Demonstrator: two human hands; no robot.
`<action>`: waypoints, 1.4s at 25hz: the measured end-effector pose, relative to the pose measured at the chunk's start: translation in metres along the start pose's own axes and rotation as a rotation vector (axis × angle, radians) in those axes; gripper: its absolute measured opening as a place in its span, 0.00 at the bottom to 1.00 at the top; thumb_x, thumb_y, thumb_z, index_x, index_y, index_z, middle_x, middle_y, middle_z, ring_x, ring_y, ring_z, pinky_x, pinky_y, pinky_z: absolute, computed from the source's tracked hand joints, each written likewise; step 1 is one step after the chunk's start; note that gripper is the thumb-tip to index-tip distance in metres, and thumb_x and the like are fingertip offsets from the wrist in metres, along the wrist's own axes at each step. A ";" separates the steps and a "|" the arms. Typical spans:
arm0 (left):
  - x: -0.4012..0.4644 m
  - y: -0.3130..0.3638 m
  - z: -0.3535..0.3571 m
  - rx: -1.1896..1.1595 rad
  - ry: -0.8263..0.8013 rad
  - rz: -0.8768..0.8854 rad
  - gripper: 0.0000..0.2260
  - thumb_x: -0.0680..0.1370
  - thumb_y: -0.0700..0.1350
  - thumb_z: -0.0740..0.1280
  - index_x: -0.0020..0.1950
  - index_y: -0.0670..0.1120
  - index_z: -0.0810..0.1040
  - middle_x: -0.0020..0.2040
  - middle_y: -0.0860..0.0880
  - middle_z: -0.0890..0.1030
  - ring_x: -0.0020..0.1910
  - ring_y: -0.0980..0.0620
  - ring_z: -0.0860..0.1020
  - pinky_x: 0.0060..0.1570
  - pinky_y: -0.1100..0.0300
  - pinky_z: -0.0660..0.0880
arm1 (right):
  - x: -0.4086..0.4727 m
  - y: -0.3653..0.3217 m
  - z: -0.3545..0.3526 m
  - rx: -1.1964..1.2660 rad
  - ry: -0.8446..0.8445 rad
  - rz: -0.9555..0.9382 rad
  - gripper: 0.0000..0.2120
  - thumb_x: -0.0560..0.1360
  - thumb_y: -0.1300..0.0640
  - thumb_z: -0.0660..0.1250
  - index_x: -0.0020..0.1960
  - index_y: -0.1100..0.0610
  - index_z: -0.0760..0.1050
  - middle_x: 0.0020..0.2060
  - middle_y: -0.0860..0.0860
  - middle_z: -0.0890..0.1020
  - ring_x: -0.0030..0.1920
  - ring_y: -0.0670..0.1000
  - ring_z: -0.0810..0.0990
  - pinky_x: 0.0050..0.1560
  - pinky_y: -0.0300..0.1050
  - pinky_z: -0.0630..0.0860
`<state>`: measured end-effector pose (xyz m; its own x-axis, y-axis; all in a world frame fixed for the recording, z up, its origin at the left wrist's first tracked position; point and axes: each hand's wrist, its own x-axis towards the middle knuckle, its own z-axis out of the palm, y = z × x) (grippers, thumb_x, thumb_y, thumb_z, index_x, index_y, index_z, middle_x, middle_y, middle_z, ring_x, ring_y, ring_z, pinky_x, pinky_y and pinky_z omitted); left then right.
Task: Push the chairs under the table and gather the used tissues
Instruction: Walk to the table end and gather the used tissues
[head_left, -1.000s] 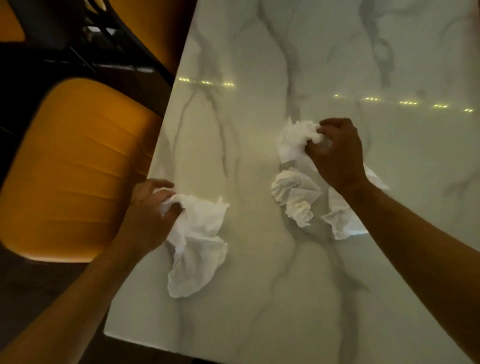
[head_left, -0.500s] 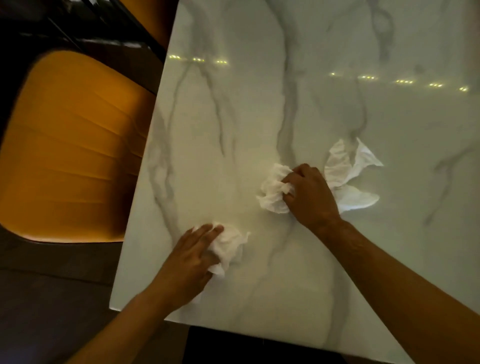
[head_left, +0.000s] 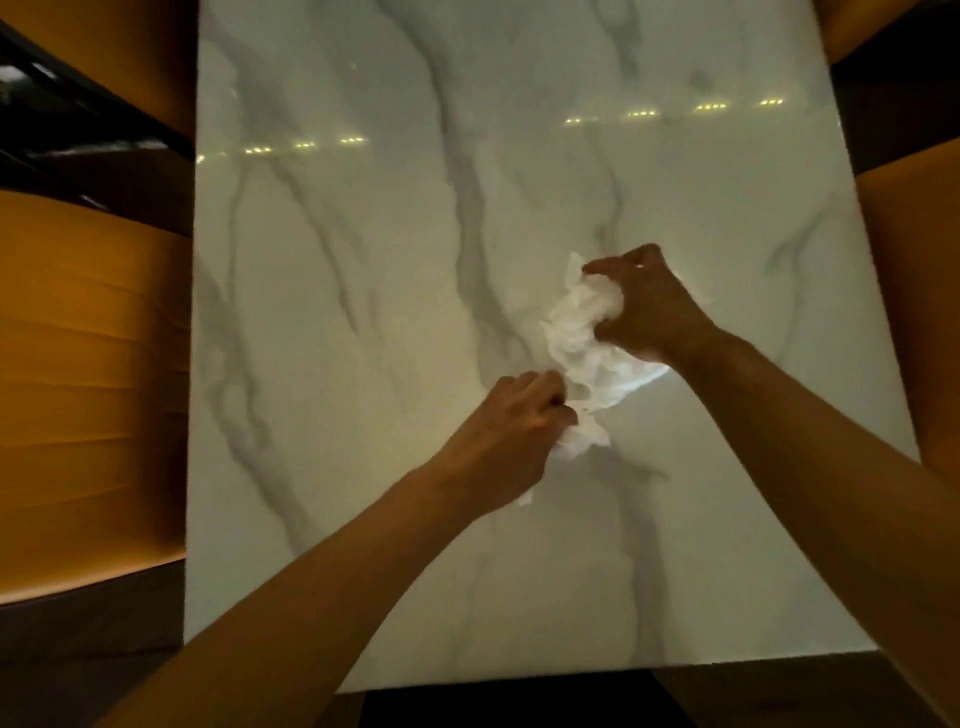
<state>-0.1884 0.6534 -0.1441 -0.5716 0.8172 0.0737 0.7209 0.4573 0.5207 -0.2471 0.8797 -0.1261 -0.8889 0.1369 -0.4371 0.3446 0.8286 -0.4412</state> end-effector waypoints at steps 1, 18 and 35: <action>0.017 0.007 0.006 0.035 -0.067 0.035 0.09 0.71 0.32 0.74 0.49 0.41 0.85 0.60 0.39 0.79 0.57 0.39 0.76 0.50 0.42 0.78 | 0.002 0.006 0.004 -0.030 0.014 0.001 0.26 0.70 0.60 0.77 0.67 0.53 0.75 0.66 0.56 0.68 0.54 0.51 0.74 0.54 0.38 0.69; 0.059 0.073 0.054 -0.063 -0.126 -0.441 0.31 0.70 0.30 0.70 0.73 0.39 0.67 0.62 0.38 0.67 0.47 0.47 0.72 0.50 0.61 0.70 | -0.148 0.124 0.053 0.779 0.578 0.624 0.16 0.68 0.54 0.76 0.54 0.56 0.79 0.47 0.50 0.84 0.47 0.52 0.83 0.47 0.46 0.80; -0.053 0.355 0.232 -0.360 -0.107 -0.755 0.11 0.75 0.46 0.71 0.57 0.50 0.76 0.51 0.53 0.78 0.49 0.53 0.78 0.49 0.56 0.77 | -0.399 0.277 0.138 0.646 0.446 0.512 0.15 0.70 0.52 0.75 0.54 0.55 0.77 0.48 0.49 0.81 0.46 0.48 0.80 0.45 0.43 0.78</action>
<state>0.1887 0.8538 -0.1610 -0.7964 0.3747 -0.4748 -0.0190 0.7691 0.6388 0.2450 0.9799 -0.1817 -0.5704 0.7077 -0.4168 0.7079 0.1663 -0.6865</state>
